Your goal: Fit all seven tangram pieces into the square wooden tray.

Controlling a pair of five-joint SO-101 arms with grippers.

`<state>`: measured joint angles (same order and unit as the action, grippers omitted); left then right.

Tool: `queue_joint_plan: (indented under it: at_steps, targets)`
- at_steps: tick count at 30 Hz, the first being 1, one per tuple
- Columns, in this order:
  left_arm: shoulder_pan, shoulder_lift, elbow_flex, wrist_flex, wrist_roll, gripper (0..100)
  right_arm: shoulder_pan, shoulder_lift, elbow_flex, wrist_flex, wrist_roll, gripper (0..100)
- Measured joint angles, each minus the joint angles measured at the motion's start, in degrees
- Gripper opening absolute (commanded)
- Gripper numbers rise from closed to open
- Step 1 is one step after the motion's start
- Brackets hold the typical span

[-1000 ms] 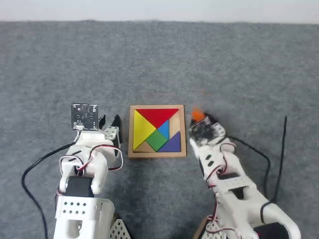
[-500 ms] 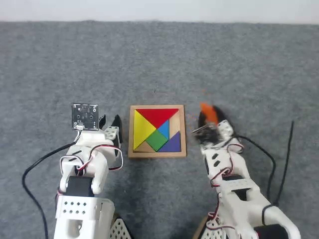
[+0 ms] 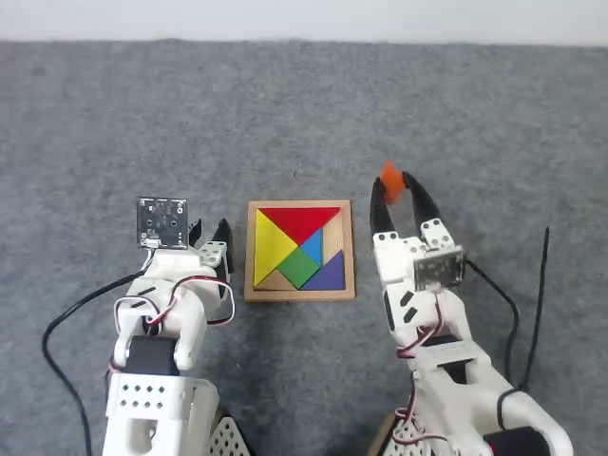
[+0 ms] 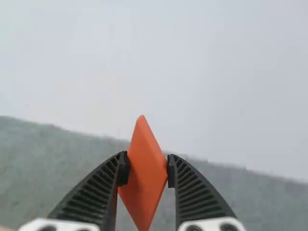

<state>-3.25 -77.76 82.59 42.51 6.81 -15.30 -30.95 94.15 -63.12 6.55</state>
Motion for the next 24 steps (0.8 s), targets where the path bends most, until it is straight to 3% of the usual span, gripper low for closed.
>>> queue_joint_plan:
  at_steps: [6,15,24]
  targets:
    - [0.00,0.00,0.00,0.00,0.00,13,-4.04,2.37,0.00,-5.19,7.56,0.8]
    - [0.00,0.00,0.00,0.00,0.00,13,-1.85,24.35,-3.16,-7.12,9.14,0.7]
    - [0.00,0.00,0.00,0.00,0.00,13,-1.14,58.90,-14.07,-34.02,13.19,0.6]
